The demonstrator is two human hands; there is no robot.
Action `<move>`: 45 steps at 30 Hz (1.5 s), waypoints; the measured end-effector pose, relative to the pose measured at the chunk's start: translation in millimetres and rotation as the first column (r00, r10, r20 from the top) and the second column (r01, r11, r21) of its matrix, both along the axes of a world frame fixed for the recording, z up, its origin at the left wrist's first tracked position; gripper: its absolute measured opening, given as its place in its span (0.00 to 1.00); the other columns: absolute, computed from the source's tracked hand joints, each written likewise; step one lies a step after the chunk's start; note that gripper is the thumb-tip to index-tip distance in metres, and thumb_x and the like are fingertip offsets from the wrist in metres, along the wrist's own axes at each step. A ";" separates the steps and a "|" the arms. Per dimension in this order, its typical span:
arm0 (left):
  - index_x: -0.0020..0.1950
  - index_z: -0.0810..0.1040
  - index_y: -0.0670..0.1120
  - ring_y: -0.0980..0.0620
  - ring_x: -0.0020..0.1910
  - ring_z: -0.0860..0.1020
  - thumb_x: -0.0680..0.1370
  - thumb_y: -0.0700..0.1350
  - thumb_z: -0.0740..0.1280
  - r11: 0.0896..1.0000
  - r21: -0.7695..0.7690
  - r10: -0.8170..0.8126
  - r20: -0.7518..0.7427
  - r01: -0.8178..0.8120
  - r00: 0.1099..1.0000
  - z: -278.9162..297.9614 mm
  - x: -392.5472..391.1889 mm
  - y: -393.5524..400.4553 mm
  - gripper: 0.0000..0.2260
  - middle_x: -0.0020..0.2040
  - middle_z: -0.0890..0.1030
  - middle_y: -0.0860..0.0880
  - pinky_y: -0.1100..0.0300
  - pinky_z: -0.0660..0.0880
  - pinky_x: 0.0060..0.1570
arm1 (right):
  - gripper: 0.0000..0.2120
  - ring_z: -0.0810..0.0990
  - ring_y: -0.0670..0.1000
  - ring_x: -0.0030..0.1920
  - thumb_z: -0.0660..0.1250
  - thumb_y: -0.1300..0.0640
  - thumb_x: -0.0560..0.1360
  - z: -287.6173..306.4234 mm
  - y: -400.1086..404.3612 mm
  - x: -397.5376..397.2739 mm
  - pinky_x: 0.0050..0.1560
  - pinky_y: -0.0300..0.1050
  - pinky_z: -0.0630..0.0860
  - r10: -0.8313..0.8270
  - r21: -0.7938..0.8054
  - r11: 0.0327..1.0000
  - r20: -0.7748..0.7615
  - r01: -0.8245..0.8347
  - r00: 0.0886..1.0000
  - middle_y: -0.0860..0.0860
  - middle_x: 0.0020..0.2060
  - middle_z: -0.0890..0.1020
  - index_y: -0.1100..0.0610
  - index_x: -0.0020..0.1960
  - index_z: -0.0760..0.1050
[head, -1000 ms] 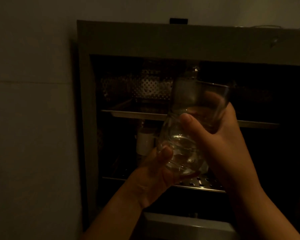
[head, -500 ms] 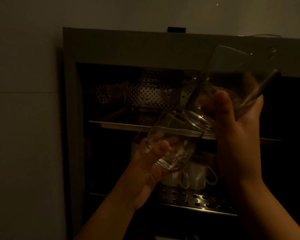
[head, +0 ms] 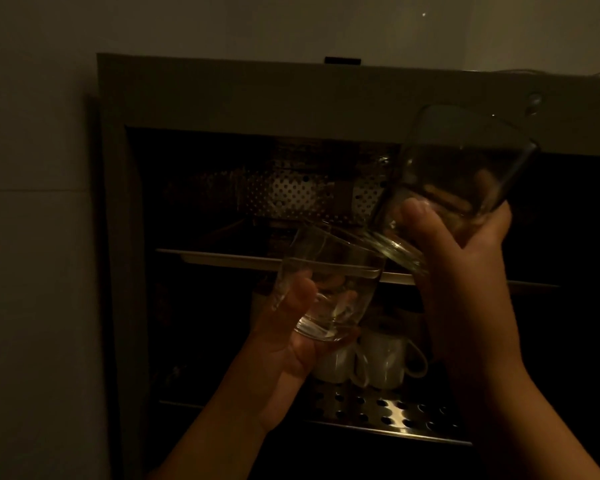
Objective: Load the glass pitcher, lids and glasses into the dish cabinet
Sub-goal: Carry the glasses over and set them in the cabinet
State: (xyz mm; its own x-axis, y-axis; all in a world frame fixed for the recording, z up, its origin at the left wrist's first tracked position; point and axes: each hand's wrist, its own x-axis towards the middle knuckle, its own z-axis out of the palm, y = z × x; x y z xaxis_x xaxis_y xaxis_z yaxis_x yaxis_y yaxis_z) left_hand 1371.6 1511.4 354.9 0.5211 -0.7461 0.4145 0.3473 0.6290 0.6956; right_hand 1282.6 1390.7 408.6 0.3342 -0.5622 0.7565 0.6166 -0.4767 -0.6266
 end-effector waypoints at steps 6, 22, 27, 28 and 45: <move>0.57 0.81 0.43 0.44 0.54 0.81 0.50 0.57 0.82 1.000 0.022 0.013 -0.001 -0.013 1.000 -0.3 -3.5 -3.3 0.39 0.56 0.82 0.42 0.53 0.81 0.44 | 0.36 0.81 0.43 0.52 0.75 0.39 0.56 -0.3 -5.7 -4.3 0.54 0.49 0.76 0.077 0.043 0.996 -0.087 -0.074 0.993 0.42 0.52 0.81 0.40 0.60 0.64; 0.63 0.75 0.50 0.44 0.54 0.81 0.54 0.63 0.78 0.985 -0.055 0.160 -0.033 -0.162 0.987 2.5 -1.7 0.5 0.41 0.58 0.81 0.44 0.57 0.80 0.39 | 0.33 0.82 0.42 0.49 0.72 0.32 0.60 -10.3 -4.2 -16.2 0.50 0.45 0.78 -0.083 0.050 0.995 -0.066 0.086 0.994 0.43 0.47 0.83 0.44 0.57 0.62; 0.62 0.73 0.52 0.49 0.50 0.83 0.59 0.64 0.69 0.929 -0.119 0.349 -0.032 -0.350 0.937 12.6 0.3 -0.9 0.34 0.55 0.82 0.47 0.59 0.78 0.36 | 0.23 0.78 0.33 0.46 0.71 0.41 0.60 -13.9 -1.8 -23.5 0.36 0.23 0.71 -0.228 -0.061 0.972 -0.029 0.226 0.973 0.42 0.47 0.78 0.42 0.51 0.65; 0.61 0.73 0.52 0.49 0.50 0.83 0.59 0.64 0.68 0.914 -0.137 0.383 -0.020 -0.382 0.924 14.3 1.0 -1.0 0.33 0.54 0.83 0.47 0.60 0.78 0.36 | 0.22 0.78 0.32 0.46 0.71 0.43 0.61 -14.6 -1.5 -23.6 0.36 0.23 0.71 -0.241 -0.073 0.968 -0.006 0.240 0.971 0.42 0.48 0.78 0.43 0.51 0.65; 0.59 0.57 0.59 0.61 0.60 0.73 0.61 0.59 0.72 0.514 -0.313 0.822 0.445 -0.798 0.355 19.4 17.0 -2.9 0.33 0.62 0.68 0.54 0.71 0.74 0.51 | 0.33 0.75 0.47 0.57 0.71 0.37 0.65 -31.9 -21.4 -20.0 0.50 0.38 0.72 -0.536 -0.292 0.802 0.031 0.521 0.843 0.47 0.59 0.72 0.45 0.64 0.61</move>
State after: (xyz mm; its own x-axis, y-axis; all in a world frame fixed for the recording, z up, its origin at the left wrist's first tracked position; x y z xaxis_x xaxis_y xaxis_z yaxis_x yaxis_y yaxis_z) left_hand 1388.6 1508.5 374.3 0.5790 -0.0568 0.8133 -0.7173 0.4388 0.5413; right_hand 1262.5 1369.4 376.6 0.0888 -0.4319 0.8975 0.1891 -0.8774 -0.4410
